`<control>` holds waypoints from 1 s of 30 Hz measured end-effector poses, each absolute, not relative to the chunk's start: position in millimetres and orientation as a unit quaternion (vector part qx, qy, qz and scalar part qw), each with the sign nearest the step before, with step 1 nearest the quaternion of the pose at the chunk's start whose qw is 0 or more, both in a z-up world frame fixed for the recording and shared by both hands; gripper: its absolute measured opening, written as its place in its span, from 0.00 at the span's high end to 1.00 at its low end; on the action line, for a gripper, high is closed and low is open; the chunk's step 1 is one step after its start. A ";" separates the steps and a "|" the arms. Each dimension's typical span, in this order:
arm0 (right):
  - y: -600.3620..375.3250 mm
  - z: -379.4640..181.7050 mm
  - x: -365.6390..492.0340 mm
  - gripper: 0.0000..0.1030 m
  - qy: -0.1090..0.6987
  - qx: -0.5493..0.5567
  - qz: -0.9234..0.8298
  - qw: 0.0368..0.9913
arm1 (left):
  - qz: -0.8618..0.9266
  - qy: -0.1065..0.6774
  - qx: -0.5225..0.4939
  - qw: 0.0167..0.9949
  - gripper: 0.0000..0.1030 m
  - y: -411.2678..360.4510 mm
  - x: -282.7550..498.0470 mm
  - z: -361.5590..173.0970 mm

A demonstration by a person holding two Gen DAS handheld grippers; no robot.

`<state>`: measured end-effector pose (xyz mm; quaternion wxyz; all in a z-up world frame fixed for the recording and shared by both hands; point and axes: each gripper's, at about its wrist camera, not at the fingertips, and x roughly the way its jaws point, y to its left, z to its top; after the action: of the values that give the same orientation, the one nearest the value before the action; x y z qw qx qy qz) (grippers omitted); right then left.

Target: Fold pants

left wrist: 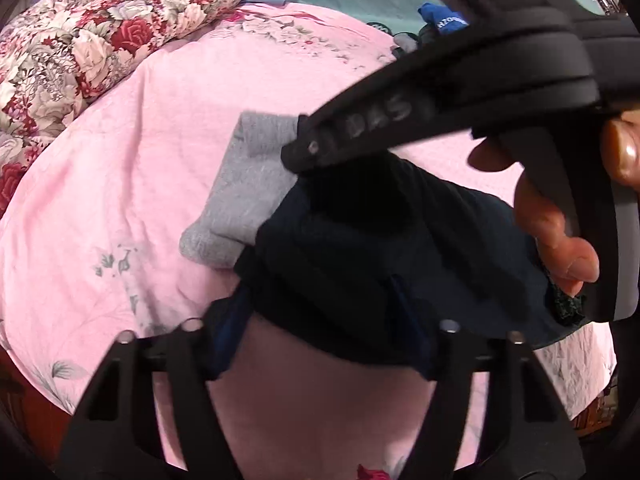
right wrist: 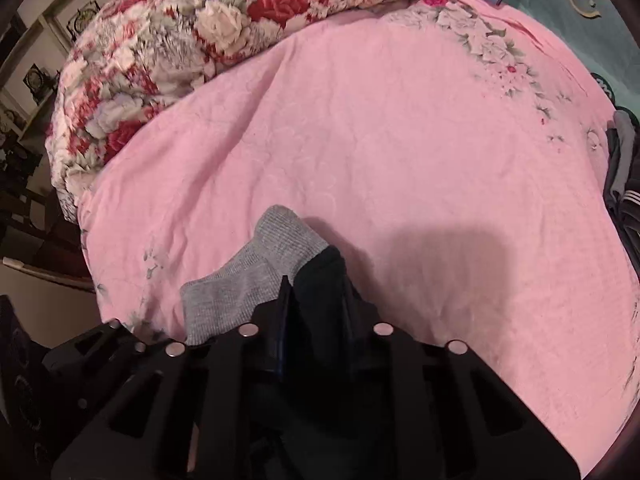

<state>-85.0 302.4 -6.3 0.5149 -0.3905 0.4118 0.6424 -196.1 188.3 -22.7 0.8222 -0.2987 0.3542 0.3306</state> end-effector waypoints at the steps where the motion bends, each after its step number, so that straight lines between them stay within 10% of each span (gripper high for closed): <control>1: 298.5 0.3 -81.2 0.80 0.410 -0.380 0.648 0.518 | 0.329 0.355 -0.295 0.824 0.47 186.4 -193.6 -20.8; 11: 198.3 102.3 -5.5 0.81 0.364 -0.227 0.710 0.558 | 0.303 0.299 -0.153 0.892 0.54 114.5 -164.7 67.1; 17: 67.9 151.6 81.0 0.81 0.334 -0.119 0.712 0.606 | 0.201 0.273 -0.045 0.940 0.41 33.5 -110.2 120.3; 30: -124.0 -10.8 239.1 0.56 0.492 0.022 0.529 0.691 | 0.133 0.374 -0.055 0.916 0.29 25.7 -35.6 65.0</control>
<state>239.1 -124.0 -10.8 0.6908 0.0219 0.4923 0.5291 -35.6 25.7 65.0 0.9162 -0.0549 0.3740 0.1330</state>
